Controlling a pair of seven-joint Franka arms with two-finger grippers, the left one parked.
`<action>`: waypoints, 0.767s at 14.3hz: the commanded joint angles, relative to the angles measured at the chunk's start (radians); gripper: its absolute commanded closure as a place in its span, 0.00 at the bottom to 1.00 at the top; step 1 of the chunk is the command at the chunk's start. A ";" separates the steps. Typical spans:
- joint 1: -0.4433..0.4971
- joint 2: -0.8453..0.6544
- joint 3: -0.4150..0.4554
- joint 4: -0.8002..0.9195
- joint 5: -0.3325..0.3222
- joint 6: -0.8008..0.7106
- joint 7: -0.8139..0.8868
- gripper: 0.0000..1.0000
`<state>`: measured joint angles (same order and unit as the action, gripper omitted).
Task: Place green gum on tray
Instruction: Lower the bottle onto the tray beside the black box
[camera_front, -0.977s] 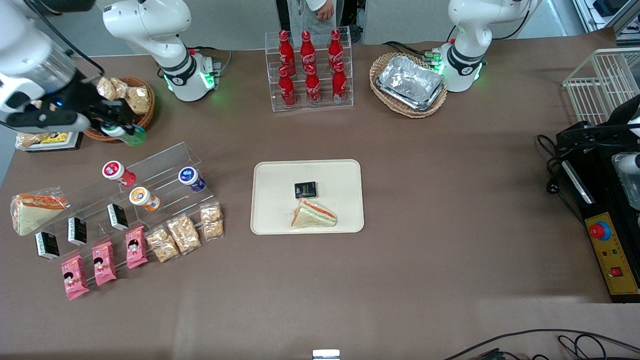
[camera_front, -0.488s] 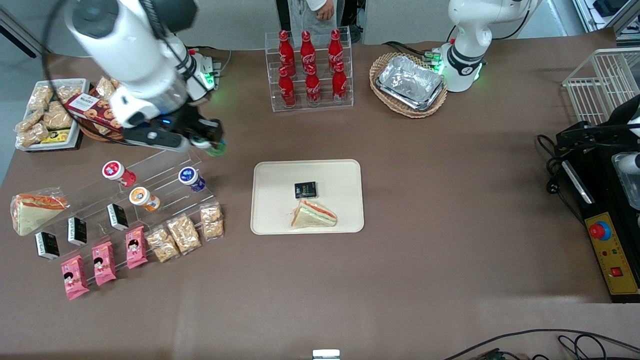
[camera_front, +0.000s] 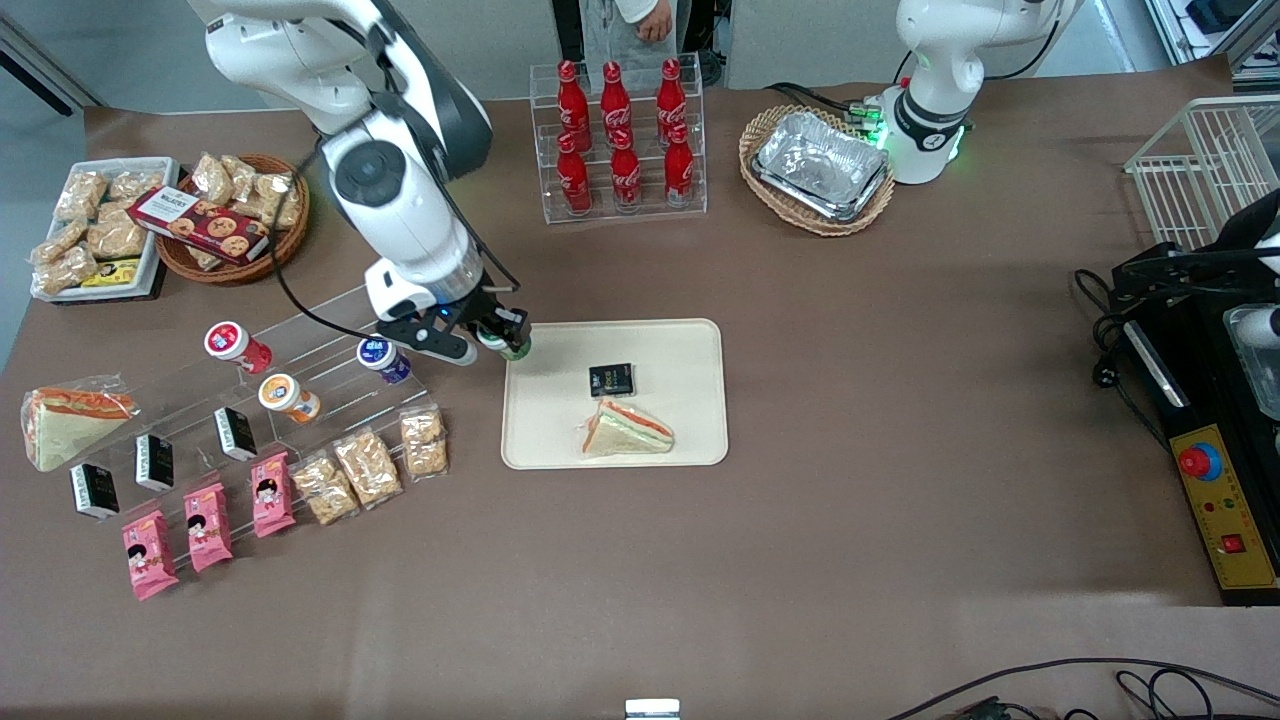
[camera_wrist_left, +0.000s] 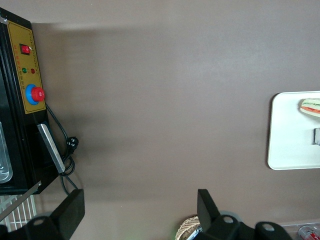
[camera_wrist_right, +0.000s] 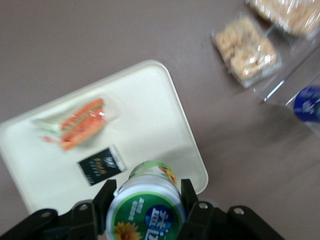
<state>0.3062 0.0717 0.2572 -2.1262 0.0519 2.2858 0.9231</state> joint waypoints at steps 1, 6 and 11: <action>0.045 0.084 -0.003 -0.075 -0.137 0.139 0.190 0.68; 0.076 0.232 -0.003 -0.077 -0.394 0.233 0.411 0.68; 0.077 0.252 -0.003 -0.077 -0.394 0.254 0.421 0.62</action>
<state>0.3845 0.3137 0.2544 -2.2149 -0.3089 2.5200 1.3096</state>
